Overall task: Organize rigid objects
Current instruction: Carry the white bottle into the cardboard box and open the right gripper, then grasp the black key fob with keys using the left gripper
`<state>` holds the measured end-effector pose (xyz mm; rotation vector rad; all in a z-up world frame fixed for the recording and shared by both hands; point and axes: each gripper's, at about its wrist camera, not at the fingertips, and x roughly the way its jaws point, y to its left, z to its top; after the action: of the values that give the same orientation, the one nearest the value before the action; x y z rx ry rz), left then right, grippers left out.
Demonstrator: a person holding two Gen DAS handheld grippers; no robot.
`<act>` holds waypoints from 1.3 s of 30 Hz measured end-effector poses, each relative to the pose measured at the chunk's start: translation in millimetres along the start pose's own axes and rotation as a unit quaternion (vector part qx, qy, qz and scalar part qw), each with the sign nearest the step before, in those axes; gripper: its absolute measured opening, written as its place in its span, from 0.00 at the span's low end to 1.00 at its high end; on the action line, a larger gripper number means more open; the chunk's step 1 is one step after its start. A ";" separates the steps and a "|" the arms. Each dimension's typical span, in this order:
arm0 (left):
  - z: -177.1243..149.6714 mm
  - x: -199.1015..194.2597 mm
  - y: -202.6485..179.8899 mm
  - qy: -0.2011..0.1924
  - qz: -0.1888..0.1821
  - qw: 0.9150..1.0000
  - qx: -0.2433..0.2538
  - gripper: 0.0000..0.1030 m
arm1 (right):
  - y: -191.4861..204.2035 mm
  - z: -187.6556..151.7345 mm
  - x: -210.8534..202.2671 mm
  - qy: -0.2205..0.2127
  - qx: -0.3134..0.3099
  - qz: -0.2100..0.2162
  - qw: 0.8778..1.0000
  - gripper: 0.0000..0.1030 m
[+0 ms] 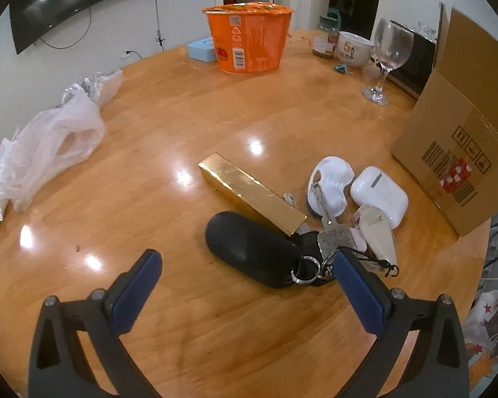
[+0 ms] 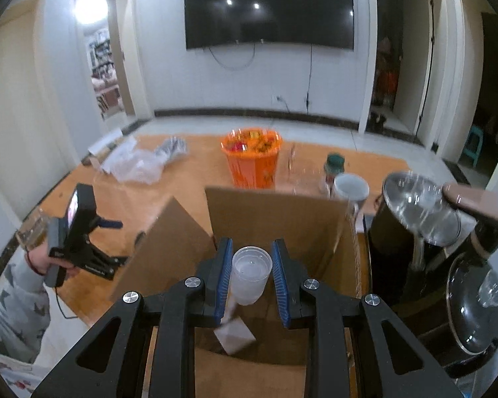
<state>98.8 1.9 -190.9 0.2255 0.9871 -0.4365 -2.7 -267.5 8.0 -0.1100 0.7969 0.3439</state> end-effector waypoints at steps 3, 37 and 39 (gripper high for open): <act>2.6 2.7 2.0 -0.006 -0.011 1.000 -0.006 0.99 | -3.4 -5.3 4.0 0.010 0.006 -0.002 1.000 0.27; 1.7 1.0 10.5 -0.017 -0.083 0.994 -0.074 0.46 | 48.3 14.0 -4.3 -0.053 -0.039 0.071 0.995 0.43; 4.7 4.8 15.8 -0.015 -0.087 0.991 -0.102 0.27 | 59.5 18.0 -2.6 -0.058 -0.047 0.081 0.994 0.43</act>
<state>111.8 13.0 -192.5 -0.0521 1.0179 -0.4935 -12.6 -208.3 24.3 -0.1124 0.6753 0.5362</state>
